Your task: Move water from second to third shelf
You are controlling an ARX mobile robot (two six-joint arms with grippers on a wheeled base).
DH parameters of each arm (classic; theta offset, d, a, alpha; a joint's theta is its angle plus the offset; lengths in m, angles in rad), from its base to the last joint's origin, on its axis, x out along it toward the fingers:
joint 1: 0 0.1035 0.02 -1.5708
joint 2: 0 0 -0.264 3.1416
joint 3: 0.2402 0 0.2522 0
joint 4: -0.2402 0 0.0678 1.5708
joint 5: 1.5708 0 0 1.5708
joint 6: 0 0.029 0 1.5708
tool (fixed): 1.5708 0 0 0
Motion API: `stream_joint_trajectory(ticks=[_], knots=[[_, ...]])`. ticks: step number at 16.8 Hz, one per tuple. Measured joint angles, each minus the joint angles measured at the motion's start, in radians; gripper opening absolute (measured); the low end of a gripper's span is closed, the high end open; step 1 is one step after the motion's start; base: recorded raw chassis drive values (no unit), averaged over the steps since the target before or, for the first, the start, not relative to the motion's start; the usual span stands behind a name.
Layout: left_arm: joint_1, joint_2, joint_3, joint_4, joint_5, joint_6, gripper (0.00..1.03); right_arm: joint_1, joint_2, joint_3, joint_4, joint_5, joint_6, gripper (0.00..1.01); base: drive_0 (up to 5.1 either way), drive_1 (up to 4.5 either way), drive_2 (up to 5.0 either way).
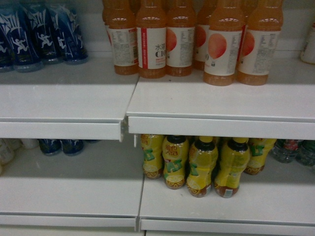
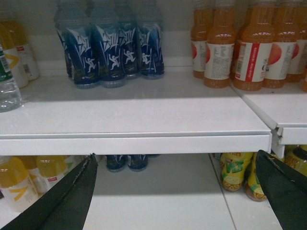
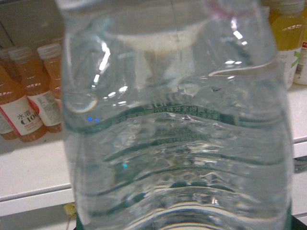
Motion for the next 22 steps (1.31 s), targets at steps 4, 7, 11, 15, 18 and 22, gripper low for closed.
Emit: stream_joint_trajectory(ticks=[4,7,11,15,18,22], knots=[[0.000,0.000,0.000,0.000,0.000,0.000,0.98,0.000,0.000,0.000,-0.003,0.000,0.000,0.43,-4.4,2.17,2.2],[0.000,0.000,0.000,0.000,0.000,0.000,0.98,0.000,0.000,0.000,-0.002,0.000,0.000,0.43,-4.4,2.16,2.2],[0.000,0.000,0.000,-0.001,0.000,0.000,0.98,0.000,0.000,0.000,0.001,-0.001,0.000,0.43,-4.5,2.03,2.0],[0.000,0.000,0.000,0.001,0.000,0.000,0.98,0.000,-0.001,0.000,0.000,0.000,0.000,0.43,-4.4,2.14,2.1],[0.000,0.000,0.000,0.000,0.000,0.000,0.98,0.000,0.000,0.000,-0.003,0.000,0.000,0.43,-4.4,2.13,2.1],[0.000,0.000,0.000,0.000,0.000,0.000,0.98,0.000,-0.002,0.000,-0.002,0.000,0.000,0.43,-4.3,2.22,2.2]])
